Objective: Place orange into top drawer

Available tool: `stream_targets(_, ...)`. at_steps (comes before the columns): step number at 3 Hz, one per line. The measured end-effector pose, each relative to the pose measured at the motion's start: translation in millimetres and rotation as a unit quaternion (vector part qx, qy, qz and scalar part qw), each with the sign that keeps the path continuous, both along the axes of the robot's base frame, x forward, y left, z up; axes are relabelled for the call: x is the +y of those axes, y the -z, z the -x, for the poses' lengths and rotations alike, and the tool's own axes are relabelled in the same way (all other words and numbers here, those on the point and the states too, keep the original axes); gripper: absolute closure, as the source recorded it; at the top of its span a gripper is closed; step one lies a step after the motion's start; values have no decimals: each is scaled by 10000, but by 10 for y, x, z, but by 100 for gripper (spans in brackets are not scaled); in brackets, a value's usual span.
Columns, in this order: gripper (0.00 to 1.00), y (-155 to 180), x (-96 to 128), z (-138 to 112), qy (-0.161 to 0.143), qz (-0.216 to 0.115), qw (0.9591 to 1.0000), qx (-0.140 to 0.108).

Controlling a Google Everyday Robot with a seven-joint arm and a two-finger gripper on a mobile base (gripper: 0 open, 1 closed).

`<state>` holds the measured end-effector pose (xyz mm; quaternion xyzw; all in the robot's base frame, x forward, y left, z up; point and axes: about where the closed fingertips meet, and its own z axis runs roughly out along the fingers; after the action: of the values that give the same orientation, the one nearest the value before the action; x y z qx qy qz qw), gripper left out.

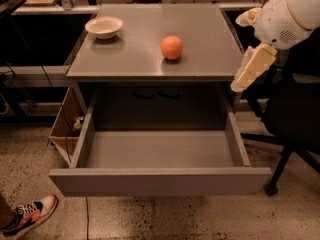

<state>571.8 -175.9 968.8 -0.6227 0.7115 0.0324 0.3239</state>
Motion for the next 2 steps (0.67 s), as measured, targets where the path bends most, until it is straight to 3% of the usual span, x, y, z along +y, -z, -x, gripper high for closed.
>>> stream_targets(1,0,0,1,-3,-1,-3,10000,-2)
stream_targets(2,0,150,-23,-450,340,-22,9992,209)
